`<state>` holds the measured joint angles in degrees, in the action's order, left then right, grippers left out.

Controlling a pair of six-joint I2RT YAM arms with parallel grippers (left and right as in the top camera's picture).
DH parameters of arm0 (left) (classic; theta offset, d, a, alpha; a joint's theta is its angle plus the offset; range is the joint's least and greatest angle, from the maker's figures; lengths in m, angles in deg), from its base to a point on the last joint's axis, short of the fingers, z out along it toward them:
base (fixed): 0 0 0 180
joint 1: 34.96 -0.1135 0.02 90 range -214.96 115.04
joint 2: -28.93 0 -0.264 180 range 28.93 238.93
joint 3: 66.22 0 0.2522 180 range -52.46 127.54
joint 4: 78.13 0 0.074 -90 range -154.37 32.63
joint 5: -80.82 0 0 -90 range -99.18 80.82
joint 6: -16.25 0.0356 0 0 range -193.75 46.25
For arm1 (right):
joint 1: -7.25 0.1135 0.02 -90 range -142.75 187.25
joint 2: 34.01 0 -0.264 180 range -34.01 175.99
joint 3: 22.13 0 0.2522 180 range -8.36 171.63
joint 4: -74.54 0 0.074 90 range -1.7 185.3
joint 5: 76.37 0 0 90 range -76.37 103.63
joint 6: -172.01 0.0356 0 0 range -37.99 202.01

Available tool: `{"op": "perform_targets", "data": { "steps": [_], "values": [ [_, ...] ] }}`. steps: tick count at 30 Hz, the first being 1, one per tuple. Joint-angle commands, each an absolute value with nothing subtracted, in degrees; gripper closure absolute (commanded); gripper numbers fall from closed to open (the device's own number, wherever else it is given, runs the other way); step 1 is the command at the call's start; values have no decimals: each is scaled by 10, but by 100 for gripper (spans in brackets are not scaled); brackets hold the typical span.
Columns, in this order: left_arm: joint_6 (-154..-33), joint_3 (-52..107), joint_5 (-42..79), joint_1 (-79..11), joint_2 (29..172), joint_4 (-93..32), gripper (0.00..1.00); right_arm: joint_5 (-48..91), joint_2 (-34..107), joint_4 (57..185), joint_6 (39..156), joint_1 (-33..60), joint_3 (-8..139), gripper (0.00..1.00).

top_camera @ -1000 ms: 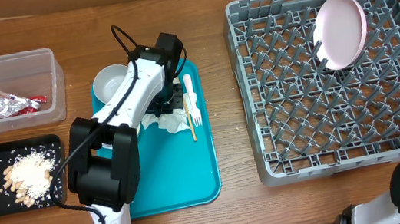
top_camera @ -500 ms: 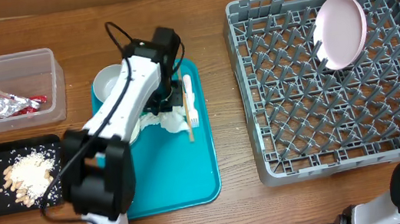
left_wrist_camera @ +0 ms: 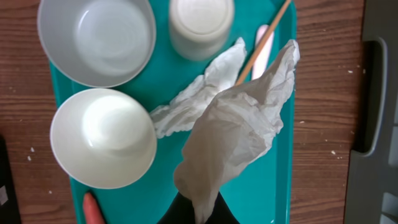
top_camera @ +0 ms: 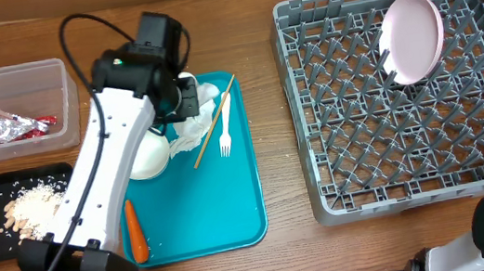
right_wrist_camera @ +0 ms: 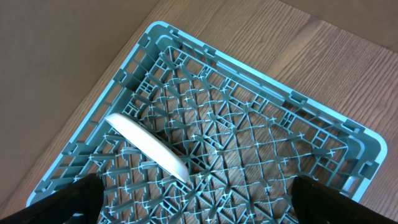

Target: Sort waste into correct bins and load items into the dishwasher rack

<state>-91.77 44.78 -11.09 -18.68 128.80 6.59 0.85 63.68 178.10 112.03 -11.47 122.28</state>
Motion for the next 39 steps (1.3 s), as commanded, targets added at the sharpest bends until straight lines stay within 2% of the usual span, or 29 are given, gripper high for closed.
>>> {"op": "perform_targets", "data": {
  "steps": [1, 8, 16, 20, 26, 28, 30, 33, 34, 39],
  "values": [
    [-926, 460, -112, -208, 1276, 65, 96, 9, 639, 1780, 1125, -115, 1222, 0],
    [-962, 465, -119, -312, 1276, 34, 96, 9, 639, 1780, 1125, -115, 1222, 0],
    [-995, 487, -15, -497, 1276, -8, 96, 9, 639, 1780, 1125, -115, 1222, 0],
    [-1037, 486, -17, -582, 1281, -37, 96, 9, 639, 1780, 1125, -115, 1222, 0],
    [-1035, 485, -43, -639, 1304, -79, 96, 9, 639, 1780, 1125, -115, 1222, 0],
    [-1034, 485, -66, -642, 1319, -100, 91, 9, 639, 1780, 1125, -115, 1222, 0],
    [-1034, 485, -75, -642, 1335, -117, 76, 9, 639, 1780, 1125, -115, 1222, 0],
    [-1034, 485, -74, -642, 1363, -140, 10, 9, 639, 1780, 1125, -115, 1222, 0],
    [-1034, 485, -74, -641, 1370, -141, 0, 9, 639, 1780, 1125, -115, 1222, 0],
    [-1033, 487, -35, -642, 1375, -140, 0, 9, 639, 1780, 1125, -115, 1222, 0]
  ]
}}
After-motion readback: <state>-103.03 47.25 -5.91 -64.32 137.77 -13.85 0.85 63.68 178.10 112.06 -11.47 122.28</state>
